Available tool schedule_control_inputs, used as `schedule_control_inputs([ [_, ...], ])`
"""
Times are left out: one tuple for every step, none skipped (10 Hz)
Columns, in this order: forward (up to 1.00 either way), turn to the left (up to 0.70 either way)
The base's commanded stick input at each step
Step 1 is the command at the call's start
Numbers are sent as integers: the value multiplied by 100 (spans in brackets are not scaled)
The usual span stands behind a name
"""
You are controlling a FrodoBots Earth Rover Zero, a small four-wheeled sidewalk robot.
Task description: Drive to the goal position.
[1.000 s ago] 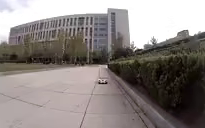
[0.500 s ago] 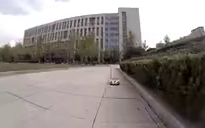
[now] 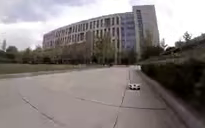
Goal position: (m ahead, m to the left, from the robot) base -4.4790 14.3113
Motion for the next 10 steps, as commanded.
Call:
schedule_control_inputs([
  [70, 27],
  [70, 27],
  [70, 27],
  [70, 27],
  [70, 27],
  [70, 27],
  [70, 27],
  [70, 27],
  [70, 27],
  [70, 27],
])
